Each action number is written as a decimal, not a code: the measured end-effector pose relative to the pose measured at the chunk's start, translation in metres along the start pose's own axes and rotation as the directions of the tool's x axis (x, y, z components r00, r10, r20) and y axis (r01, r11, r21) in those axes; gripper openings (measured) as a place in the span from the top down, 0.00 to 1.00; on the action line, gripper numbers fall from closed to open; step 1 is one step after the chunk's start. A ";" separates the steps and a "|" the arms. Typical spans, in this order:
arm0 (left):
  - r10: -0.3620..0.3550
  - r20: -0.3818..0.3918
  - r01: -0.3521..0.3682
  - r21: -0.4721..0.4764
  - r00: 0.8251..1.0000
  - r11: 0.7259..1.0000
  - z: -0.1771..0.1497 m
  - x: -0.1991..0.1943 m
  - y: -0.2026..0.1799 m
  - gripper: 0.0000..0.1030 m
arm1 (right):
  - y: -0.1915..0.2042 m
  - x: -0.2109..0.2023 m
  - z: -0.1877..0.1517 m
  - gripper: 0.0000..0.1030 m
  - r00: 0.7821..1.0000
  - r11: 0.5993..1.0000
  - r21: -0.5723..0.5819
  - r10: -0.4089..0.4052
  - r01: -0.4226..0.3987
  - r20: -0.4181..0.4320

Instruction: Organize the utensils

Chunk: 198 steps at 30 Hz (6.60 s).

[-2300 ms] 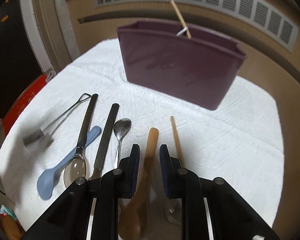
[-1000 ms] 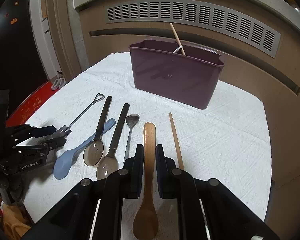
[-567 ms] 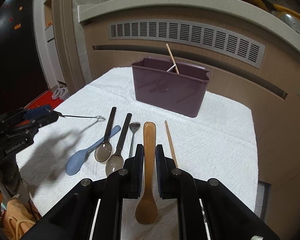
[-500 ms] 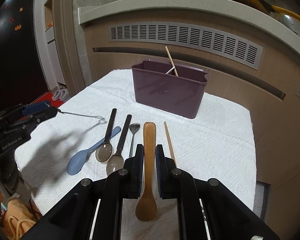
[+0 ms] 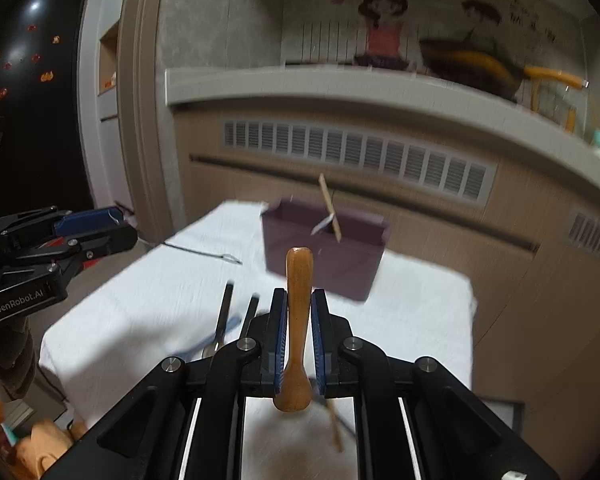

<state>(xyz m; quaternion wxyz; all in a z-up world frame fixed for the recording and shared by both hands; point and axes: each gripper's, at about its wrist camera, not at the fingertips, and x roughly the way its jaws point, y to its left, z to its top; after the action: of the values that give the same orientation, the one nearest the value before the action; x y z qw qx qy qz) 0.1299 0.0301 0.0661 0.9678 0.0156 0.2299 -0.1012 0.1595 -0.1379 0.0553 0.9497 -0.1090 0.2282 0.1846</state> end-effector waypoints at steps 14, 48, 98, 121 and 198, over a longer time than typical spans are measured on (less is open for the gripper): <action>-0.019 0.015 0.018 0.070 1.000 0.997 0.093 0.007 -0.005 0.68 | -0.032 -0.022 0.108 0.89 0.980 0.997 0.015 -0.072 0.070 0.186; -0.124 -0.209 0.106 -0.099 0.970 0.989 0.070 0.266 0.061 0.44 | -0.092 0.238 0.031 0.67 0.979 0.991 0.136 0.018 0.010 -0.204; -0.007 -0.332 -0.088 -0.271 0.943 0.959 -0.119 0.131 0.119 0.18 | 0.039 0.232 -0.075 0.68 0.867 0.987 -0.086 0.077 -0.137 -0.493; -0.095 -0.612 -0.174 -0.365 0.785 0.914 -0.085 0.234 0.084 0.51 | 0.003 0.117 -0.053 0.78 0.960 0.992 -0.008 0.117 -0.123 -0.255; -0.149 -0.596 0.078 -0.142 0.789 0.987 -0.106 0.186 -0.008 0.66 | -0.049 0.082 -0.078 0.97 0.962 0.977 0.205 0.104 -0.052 -0.254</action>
<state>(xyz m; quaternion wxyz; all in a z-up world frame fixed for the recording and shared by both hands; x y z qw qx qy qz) 0.2444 -0.0046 -0.1123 0.8352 -0.0200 0.5325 -0.1361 0.2163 -0.1803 -0.0456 0.9091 -0.0291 0.3734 0.1825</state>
